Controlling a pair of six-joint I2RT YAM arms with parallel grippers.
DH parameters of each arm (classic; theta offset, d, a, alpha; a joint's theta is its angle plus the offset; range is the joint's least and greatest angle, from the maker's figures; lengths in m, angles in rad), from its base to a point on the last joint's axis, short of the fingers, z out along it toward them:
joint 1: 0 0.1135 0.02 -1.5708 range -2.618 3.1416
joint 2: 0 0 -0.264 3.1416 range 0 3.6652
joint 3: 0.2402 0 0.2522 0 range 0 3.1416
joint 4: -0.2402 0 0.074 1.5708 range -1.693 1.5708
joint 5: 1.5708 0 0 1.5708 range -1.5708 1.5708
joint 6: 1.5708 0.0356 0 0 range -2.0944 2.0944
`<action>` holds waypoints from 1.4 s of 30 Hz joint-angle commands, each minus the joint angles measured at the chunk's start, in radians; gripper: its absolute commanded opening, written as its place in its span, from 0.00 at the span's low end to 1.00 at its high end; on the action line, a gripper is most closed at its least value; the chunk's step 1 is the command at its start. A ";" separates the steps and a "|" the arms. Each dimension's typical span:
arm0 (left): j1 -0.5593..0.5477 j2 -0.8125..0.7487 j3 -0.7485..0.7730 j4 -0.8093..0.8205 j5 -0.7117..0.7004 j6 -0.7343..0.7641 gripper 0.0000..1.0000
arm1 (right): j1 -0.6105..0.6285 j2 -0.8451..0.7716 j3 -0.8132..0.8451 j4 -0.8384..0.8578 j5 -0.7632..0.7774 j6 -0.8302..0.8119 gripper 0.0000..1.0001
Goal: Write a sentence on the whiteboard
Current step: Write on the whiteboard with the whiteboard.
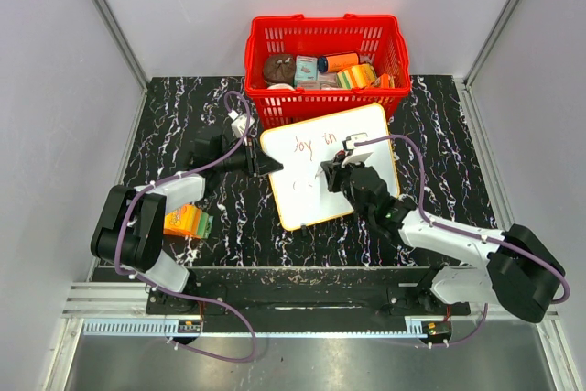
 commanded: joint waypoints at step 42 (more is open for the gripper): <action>-0.031 0.034 -0.001 -0.066 -0.137 0.200 0.00 | -0.007 -0.058 -0.044 -0.032 -0.025 0.028 0.00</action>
